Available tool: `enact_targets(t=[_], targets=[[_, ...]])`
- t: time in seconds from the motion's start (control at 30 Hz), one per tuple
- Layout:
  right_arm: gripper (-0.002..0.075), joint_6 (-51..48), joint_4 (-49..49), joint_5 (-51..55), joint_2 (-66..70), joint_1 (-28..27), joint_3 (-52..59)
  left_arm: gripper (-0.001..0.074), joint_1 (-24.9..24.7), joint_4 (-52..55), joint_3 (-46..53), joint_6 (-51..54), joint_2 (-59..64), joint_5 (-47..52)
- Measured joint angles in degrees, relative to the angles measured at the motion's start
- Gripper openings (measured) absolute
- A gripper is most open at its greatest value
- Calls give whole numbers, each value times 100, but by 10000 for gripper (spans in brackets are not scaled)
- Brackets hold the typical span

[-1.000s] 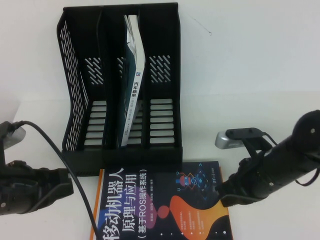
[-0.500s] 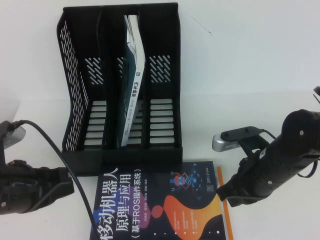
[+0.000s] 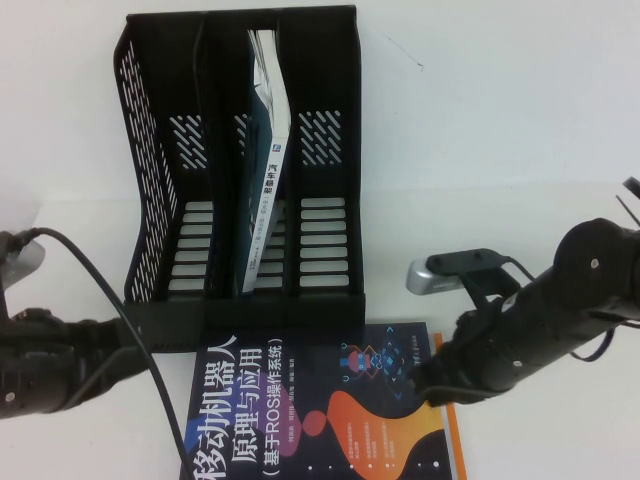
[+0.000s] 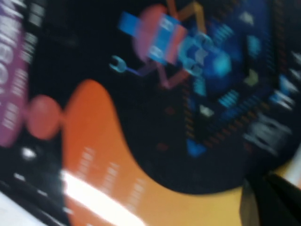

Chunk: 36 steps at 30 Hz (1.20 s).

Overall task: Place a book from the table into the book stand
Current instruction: Push book with right arm

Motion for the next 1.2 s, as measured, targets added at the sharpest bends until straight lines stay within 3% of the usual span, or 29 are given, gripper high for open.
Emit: enact_targets(t=[0.27,0.57,0.77,1.0,1.2], targets=[[2,-641,1018,-275,0,183,0,-2,0,-830,0,723,-180,-274],[2,449,-325,-36,0,66,0,-2,0,-115,0,510,-215,-91],[2,627,-704,-24,0,55,0,-2,0,-23,0,442,-223,-64],[2,595,-666,-45,14,55,0,-2,0,-10,0,442,-223,-55],[3,211,-79,-68,225,32,-37,-2,0,-10,0,433,-223,-31]])
